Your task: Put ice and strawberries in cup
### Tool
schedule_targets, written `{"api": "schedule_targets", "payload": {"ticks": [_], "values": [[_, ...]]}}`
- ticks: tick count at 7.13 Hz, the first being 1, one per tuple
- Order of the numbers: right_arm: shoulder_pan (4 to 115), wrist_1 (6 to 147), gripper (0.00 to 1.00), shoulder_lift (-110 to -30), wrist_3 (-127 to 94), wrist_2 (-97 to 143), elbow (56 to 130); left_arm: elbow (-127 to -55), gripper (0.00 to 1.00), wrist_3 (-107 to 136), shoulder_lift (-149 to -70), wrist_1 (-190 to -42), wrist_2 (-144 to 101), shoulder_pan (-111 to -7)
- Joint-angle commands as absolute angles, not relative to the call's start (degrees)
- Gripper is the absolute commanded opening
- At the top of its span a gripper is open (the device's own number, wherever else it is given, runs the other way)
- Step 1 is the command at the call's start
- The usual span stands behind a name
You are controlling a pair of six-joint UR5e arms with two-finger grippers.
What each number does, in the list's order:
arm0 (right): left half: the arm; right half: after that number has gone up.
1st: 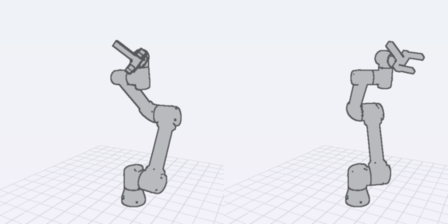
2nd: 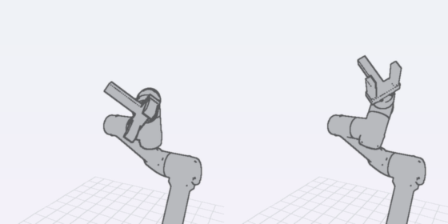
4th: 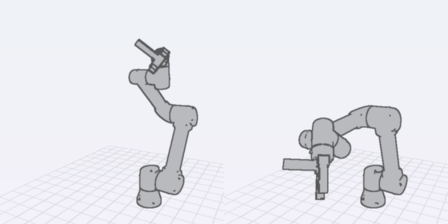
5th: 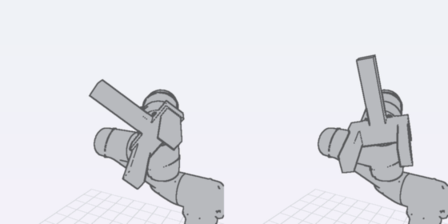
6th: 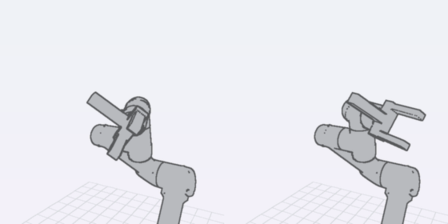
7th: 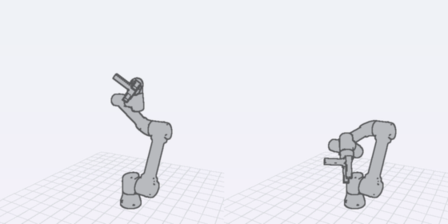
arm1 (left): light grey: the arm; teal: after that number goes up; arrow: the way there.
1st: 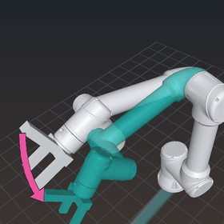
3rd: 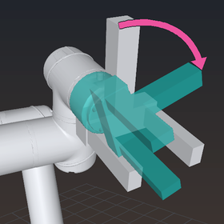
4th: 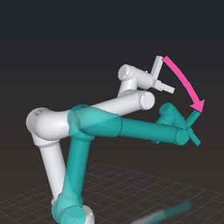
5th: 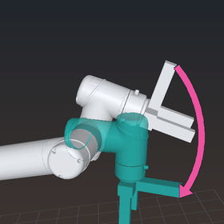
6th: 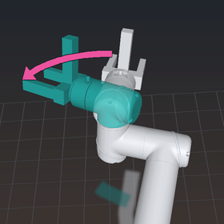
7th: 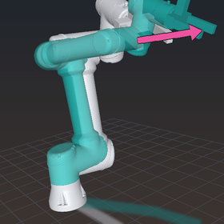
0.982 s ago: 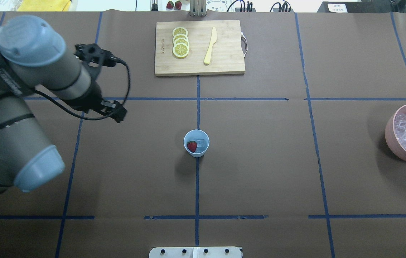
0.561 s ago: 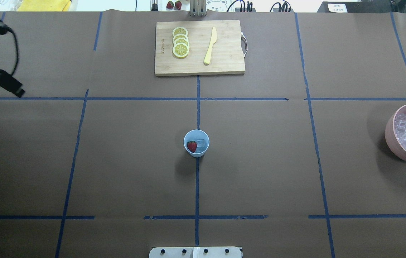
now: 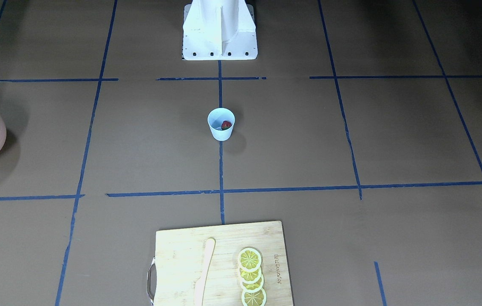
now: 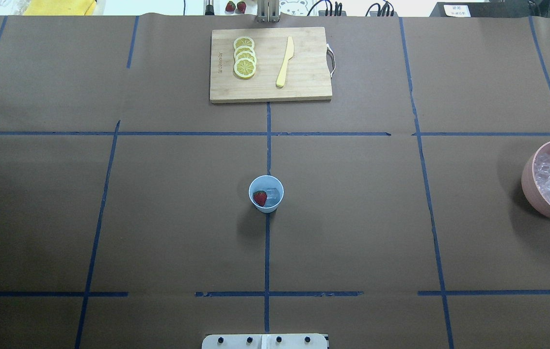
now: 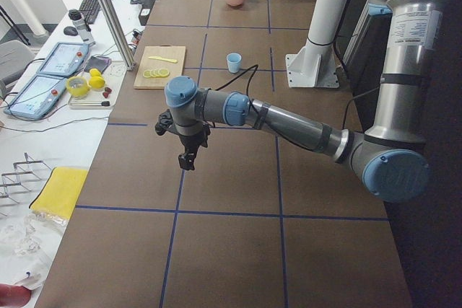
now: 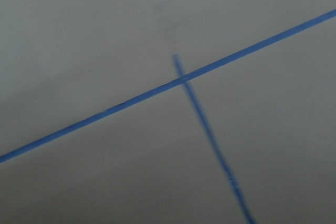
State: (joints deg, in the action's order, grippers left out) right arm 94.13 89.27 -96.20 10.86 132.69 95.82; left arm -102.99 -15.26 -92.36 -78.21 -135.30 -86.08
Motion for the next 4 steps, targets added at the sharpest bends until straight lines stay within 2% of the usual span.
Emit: {"api": "schedule_targets", "payload": {"ticks": [1,4], "values": [[94.1,88.9,0.99,-96.2,10.5,132.7,95.8,-99.1,1.00,-22.6,-88.7,-78.4,-135.8,-91.6],[94.1,88.9,0.99,-96.3,10.6,132.7,95.9,-98.0,1.00,-22.0,-86.7,-78.2,-135.1,-94.7]]}}
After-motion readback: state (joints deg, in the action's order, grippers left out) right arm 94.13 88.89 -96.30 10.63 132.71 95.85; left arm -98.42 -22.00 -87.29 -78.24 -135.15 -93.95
